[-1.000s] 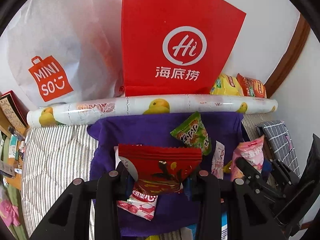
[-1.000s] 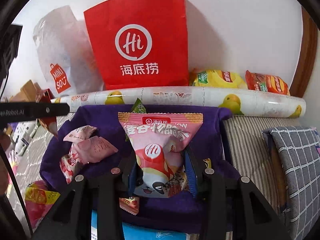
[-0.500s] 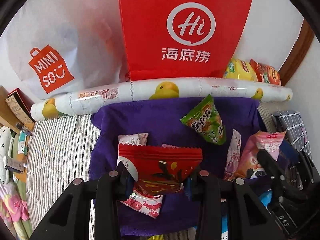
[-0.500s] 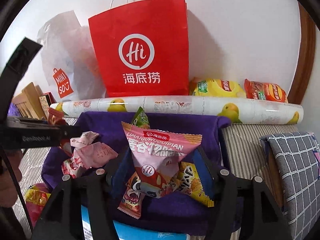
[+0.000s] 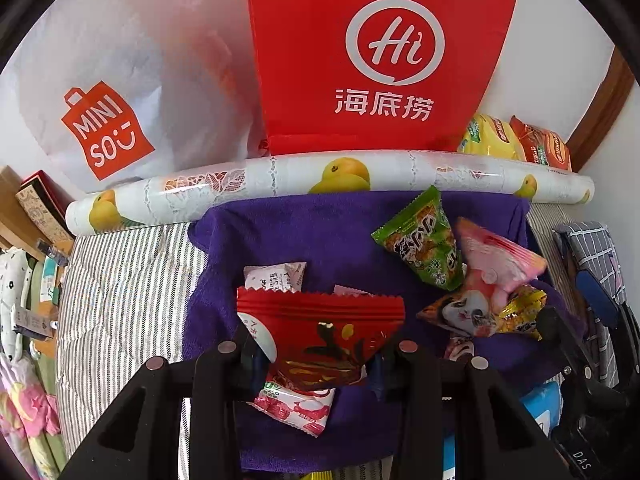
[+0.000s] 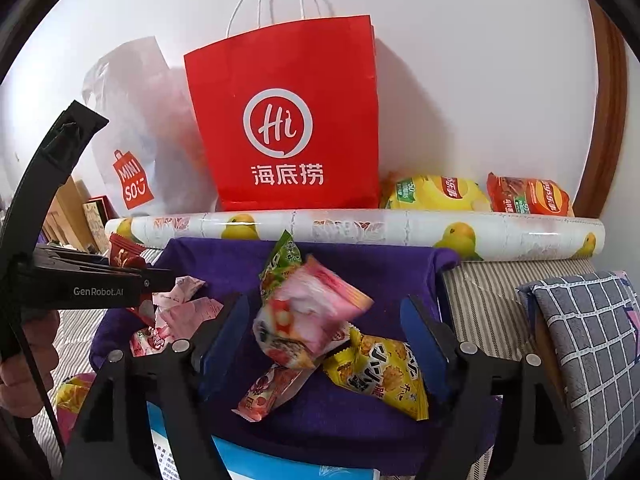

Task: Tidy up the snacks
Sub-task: 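Pull both grippers back from the towel toward the remaining snacks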

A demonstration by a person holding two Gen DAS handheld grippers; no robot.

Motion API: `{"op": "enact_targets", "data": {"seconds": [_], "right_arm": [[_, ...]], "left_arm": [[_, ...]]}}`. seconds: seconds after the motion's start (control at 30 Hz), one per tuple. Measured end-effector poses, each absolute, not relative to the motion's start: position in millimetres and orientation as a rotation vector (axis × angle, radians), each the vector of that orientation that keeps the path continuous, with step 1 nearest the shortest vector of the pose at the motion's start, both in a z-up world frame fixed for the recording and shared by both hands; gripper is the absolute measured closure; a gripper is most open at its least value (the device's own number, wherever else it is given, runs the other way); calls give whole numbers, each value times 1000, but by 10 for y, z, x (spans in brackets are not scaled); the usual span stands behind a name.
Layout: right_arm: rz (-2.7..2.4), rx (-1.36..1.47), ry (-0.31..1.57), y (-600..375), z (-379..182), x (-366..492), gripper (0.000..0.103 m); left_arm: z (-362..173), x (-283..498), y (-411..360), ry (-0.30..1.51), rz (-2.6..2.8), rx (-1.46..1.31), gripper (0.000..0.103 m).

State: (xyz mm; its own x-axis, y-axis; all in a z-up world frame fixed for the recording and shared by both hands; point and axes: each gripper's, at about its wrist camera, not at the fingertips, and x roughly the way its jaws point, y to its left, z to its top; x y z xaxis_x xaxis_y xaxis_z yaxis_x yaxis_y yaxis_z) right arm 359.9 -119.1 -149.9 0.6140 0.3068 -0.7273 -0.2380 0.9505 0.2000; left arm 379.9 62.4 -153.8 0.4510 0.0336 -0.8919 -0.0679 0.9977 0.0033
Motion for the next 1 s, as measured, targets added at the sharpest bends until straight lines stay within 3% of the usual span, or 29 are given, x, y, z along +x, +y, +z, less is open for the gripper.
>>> {"op": "enact_targets", "data": {"seconds": [0.4,0.43,0.57,0.73,1.0], "right_arm": [[300,77,870,-1189,-1535,3614,26],[299,78,871,-1189,-1533,3616,26],[289,74,875,-1185,-1543,3624,26],[290,71,874,-1191,-1545,3627,26],[281,69,853,-1206,-1502,3597,25]], "left_arm": [[-1650,3843,623,1168,73,-31,65],[-1655,3845,626,1171,77,-32,64],[-1661,3854,615,1172,62,-41,43],[-1538,3803,587,1134,45,-40,37],[-1285,3735,682,1057,0,-110,36]]}}
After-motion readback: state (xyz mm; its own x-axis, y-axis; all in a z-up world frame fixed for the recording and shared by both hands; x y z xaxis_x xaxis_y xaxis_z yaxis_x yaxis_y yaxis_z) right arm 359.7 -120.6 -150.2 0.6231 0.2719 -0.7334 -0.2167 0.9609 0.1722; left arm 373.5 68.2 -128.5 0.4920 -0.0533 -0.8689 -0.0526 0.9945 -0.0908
